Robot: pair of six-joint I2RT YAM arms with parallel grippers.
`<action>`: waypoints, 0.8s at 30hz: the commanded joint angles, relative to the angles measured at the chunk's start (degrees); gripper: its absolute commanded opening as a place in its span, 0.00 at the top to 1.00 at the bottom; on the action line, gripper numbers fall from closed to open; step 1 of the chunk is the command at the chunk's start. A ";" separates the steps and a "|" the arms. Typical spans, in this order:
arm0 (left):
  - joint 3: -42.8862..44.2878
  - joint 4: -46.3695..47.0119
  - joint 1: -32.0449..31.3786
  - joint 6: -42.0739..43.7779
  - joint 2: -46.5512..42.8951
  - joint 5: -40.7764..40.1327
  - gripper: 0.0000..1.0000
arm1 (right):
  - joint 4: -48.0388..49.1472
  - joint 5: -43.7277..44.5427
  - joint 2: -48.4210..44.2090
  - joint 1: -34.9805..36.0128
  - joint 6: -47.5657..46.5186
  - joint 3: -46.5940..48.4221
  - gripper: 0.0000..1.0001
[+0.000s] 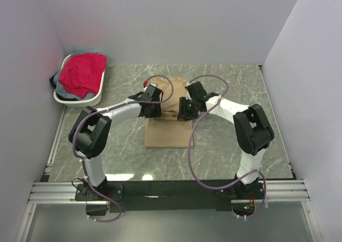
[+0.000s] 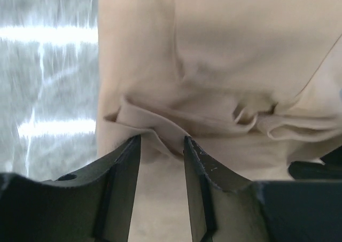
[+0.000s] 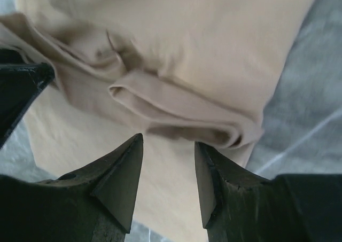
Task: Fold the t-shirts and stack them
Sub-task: Fold the tshirt
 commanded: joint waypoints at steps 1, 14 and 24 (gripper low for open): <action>6.34 0.30 0.73 3.11 2.67 -4.19 0.56 | -0.52 3.01 1.76 -0.72 -2.56 5.51 0.50; 8.12 -2.16 3.81 3.73 -2.05 -8.94 0.52 | -3.23 8.64 -3.49 -5.20 -5.11 8.08 0.47; -17.95 2.40 3.72 -2.33 -20.95 -1.39 0.47 | -0.96 -2.51 -20.55 -5.20 -2.12 -13.88 0.44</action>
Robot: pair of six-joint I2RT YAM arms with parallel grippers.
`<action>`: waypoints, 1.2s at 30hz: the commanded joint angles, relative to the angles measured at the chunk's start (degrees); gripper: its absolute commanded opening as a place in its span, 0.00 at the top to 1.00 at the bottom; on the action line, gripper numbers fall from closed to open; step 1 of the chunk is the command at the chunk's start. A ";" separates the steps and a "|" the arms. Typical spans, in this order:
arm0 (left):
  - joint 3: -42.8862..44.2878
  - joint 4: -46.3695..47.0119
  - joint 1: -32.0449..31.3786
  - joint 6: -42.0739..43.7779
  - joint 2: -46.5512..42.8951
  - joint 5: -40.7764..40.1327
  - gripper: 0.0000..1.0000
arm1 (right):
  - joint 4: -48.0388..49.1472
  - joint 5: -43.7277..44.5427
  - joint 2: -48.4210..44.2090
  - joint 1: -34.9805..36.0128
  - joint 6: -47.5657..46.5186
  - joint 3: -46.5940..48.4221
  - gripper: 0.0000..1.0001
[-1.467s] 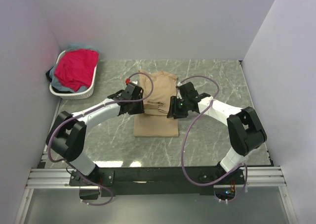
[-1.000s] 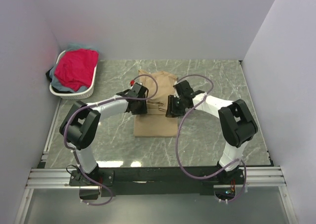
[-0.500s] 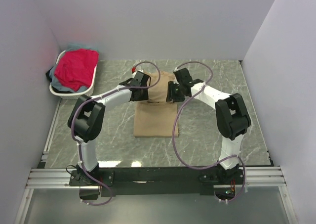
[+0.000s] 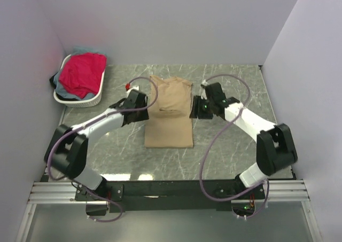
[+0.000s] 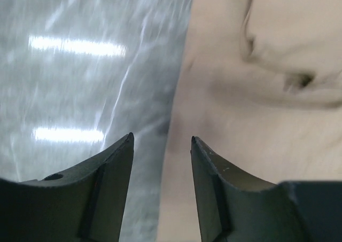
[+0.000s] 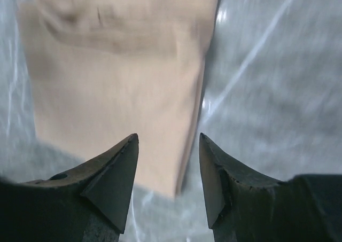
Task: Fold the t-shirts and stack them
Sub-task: Fold the tshirt
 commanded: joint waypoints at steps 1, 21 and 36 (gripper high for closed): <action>-11.01 3.96 -0.28 -4.13 -8.67 6.59 0.47 | 2.43 -6.21 -8.27 0.26 2.23 -9.57 0.43; -30.62 22.33 -2.21 -8.44 -13.18 18.64 0.48 | 18.69 -16.59 -9.19 0.26 10.40 -29.80 0.41; -35.72 25.59 -4.76 -11.16 -10.88 22.96 0.61 | 28.54 -21.60 -1.00 0.26 13.84 -32.87 0.45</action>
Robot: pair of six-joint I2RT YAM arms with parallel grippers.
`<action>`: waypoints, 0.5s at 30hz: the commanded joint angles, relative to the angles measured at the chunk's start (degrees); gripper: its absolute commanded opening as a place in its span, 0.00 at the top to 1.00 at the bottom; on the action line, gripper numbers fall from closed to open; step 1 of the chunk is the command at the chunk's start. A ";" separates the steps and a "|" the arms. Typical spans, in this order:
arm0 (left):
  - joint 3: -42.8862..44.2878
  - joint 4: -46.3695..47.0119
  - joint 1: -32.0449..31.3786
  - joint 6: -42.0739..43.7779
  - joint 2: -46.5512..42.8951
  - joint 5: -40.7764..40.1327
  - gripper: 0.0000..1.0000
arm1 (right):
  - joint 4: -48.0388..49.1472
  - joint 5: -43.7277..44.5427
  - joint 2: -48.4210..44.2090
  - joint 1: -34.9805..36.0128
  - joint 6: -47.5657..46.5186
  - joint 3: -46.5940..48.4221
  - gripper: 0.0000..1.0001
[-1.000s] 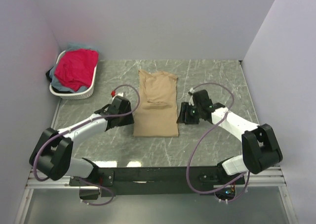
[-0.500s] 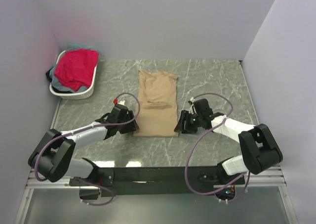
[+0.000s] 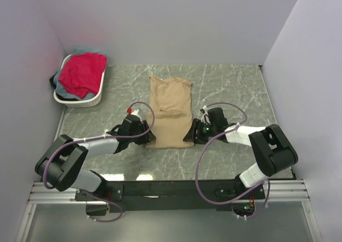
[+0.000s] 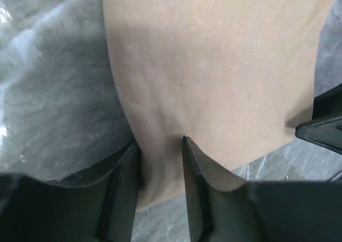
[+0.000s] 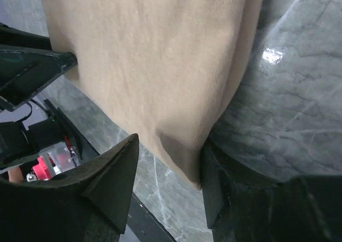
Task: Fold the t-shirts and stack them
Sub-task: Fold the tshirt
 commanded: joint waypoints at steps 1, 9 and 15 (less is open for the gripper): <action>-3.66 -4.49 -1.59 -1.28 -0.92 1.25 0.64 | 0.43 1.26 2.54 0.44 -0.11 -2.06 0.51; -4.02 -9.14 -4.57 -2.78 -4.87 -0.85 0.99 | -2.90 2.23 -3.95 0.96 -1.25 -4.16 1.00; -2.52 -20.12 -11.43 -5.76 -12.42 -5.15 0.99 | -8.51 3.89 -16.95 4.21 -0.37 -8.38 1.00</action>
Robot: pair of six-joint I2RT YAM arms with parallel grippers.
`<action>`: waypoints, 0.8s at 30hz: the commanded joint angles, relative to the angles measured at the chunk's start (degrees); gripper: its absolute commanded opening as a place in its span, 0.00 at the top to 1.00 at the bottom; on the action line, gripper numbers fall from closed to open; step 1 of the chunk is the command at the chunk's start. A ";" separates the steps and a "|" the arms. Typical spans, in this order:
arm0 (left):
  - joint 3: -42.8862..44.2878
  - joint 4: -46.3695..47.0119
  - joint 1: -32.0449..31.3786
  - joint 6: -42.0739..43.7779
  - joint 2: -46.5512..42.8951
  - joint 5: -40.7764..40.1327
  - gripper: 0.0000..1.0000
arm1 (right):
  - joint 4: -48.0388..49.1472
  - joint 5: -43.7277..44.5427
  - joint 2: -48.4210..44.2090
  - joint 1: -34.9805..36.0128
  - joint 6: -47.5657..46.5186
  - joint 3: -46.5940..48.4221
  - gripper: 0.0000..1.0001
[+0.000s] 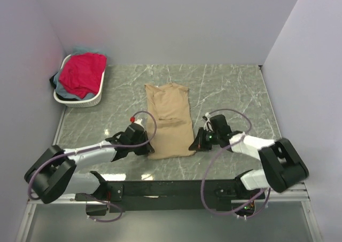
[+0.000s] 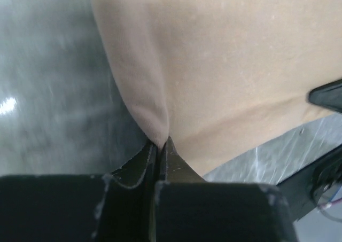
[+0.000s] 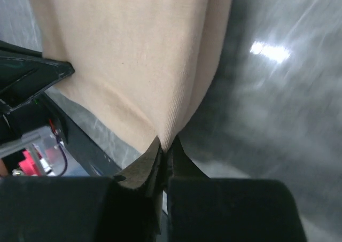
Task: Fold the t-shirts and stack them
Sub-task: Fold the tshirt
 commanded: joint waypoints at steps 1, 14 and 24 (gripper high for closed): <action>0.28 -12.11 -6.05 -3.12 -7.48 -3.85 0.99 | -6.08 2.69 -11.17 3.16 -0.16 -2.85 1.00; 5.28 -36.27 -15.82 -14.72 -30.10 -9.82 0.99 | -21.99 11.30 -38.77 18.02 9.69 -2.86 1.00; 20.22 -42.18 -16.62 -11.92 -22.83 -20.01 0.99 | -29.72 19.38 -34.49 18.11 2.49 11.81 1.00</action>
